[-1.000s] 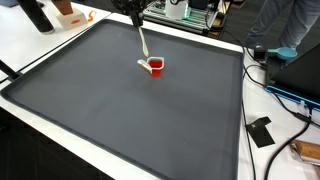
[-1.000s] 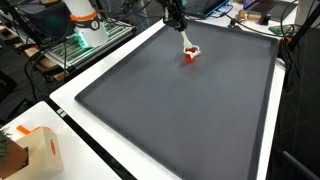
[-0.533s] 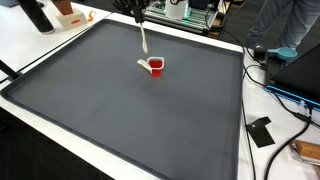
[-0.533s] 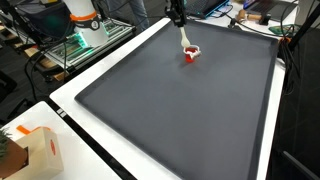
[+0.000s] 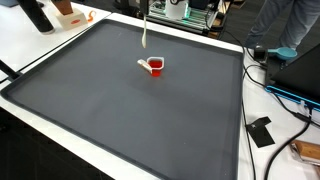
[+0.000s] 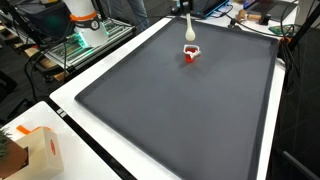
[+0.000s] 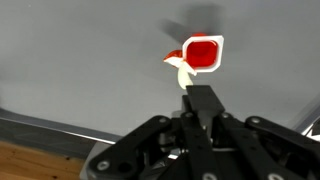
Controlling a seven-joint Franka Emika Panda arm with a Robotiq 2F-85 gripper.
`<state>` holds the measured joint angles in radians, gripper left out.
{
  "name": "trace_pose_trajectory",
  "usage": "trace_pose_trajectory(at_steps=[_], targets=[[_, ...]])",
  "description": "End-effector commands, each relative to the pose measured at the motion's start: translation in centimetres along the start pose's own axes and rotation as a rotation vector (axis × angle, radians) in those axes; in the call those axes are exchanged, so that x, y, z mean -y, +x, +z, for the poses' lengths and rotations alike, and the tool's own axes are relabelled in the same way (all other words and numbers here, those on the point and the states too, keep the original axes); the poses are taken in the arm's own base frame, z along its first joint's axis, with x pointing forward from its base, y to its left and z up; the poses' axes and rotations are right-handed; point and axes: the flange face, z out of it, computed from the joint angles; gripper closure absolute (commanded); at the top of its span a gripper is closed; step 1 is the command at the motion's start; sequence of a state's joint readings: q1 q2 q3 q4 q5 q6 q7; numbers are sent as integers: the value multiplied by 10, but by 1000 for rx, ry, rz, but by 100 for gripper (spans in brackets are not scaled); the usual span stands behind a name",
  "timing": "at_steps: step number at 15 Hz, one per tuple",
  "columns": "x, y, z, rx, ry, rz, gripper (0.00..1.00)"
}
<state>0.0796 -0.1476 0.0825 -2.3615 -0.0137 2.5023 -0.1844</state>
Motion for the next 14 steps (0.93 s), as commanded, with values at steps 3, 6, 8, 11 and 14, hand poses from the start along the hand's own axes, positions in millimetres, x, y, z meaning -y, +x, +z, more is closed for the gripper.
trace_pose_trajectory(at_steps=[3, 6, 8, 11, 14], targets=[[43, 16, -9, 26, -180, -77, 97], [69, 21, -7, 39, -263, -127, 97], [87, 22, -3, 50, -322, -160, 97], [108, 21, 7, 46, -410, -206, 97], [123, 17, 20, 41, -480, -243, 97]])
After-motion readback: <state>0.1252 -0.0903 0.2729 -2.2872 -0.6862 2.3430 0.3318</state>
